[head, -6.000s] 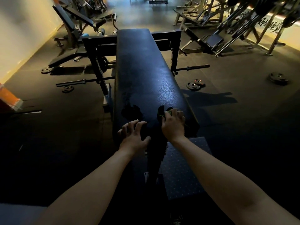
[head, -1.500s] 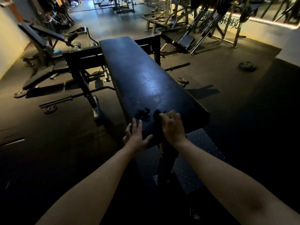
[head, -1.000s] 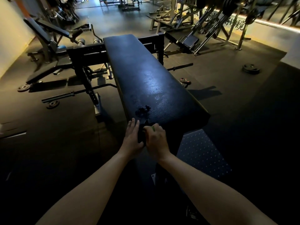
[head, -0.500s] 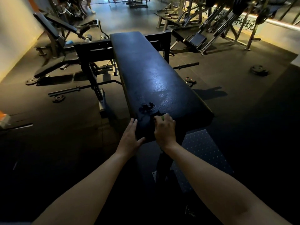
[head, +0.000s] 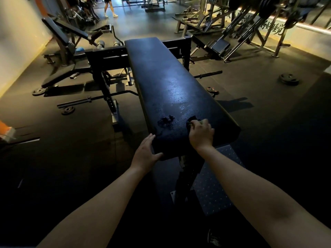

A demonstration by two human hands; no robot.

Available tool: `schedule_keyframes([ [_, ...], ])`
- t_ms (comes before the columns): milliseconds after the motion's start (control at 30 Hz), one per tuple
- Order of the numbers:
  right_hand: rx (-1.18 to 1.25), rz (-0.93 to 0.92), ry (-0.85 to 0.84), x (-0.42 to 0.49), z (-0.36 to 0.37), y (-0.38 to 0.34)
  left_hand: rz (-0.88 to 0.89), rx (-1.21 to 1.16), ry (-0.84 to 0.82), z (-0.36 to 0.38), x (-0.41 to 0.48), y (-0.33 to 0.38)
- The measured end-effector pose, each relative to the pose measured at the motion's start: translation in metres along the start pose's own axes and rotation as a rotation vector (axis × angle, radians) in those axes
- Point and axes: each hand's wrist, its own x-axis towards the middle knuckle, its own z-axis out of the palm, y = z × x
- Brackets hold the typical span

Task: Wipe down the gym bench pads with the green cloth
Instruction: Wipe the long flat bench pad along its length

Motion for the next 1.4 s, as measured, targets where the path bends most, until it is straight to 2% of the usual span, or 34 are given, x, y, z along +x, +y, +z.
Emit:
schedule_keyframes([
  [167, 0.08, -0.141, -0.06, -0.037, 0.02, -0.049, -0.027, -0.006, -0.011, -0.003, 0.002, 0.003],
  [267, 0.132, -0.29, -0.109, -0.06, 0.025, -0.069, -0.048, -0.087, -0.019, -0.001, 0.0, 0.003],
  [367, 0.178, -0.421, -0.159, -0.066, 0.021, -0.071, -0.067, -0.172, -0.019, -0.003, 0.0, 0.003],
  [433, 0.157, -0.456, -0.117, -0.051, 0.015, -0.059, -0.066, -0.169, -0.035, -0.005, 0.004, 0.004],
  [500, 0.085, -0.354, -0.058, -0.023, 0.006, -0.038, -0.089, -0.165, -0.042, -0.007, 0.012, 0.005],
  [633, -0.005, -0.027, -0.065, 0.025, -0.006, -0.003, -0.17, -0.137, -0.026, -0.005, 0.029, 0.014],
  [700, -0.004, -0.02, -0.085, 0.03, 0.002, -0.009, -0.208, -0.131, 0.013, -0.001, 0.036, 0.018],
  [800, 0.052, -0.207, -0.152, 0.014, 0.018, -0.042, -0.232, -0.125, 0.087, 0.003, 0.042, 0.018],
  [933, 0.118, -0.55, -0.29, -0.005, 0.02, -0.07, -0.302, -0.181, 0.1, -0.004, 0.057, 0.018],
  [1000, 0.09, -0.643, -0.241, 0.006, 0.019, -0.063, -0.326, -0.184, 0.098, -0.007, 0.069, 0.022],
  [1033, 0.063, -0.624, -0.192, 0.019, 0.02, -0.056, -0.338, -0.187, 0.097, -0.007, 0.076, 0.023],
  [1100, 0.025, -0.459, -0.122, 0.056, 0.021, -0.037, -0.374, -0.159, 0.07, -0.003, 0.088, 0.027],
  [1167, -0.02, -0.25, -0.12, 0.092, 0.017, -0.015, -0.415, -0.122, 0.038, 0.004, 0.093, 0.03],
  [1233, -0.047, -0.136, -0.141, 0.11, 0.018, -0.004, -0.429, -0.126, 0.052, 0.008, 0.093, 0.03],
  [1300, -0.029, -0.15, -0.179, 0.108, 0.021, -0.013, -0.424, -0.136, 0.07, 0.007, 0.092, 0.026],
  [1400, 0.031, -0.3, -0.269, 0.081, 0.028, -0.046, -0.42, -0.193, 0.106, 0.004, 0.094, 0.021],
])
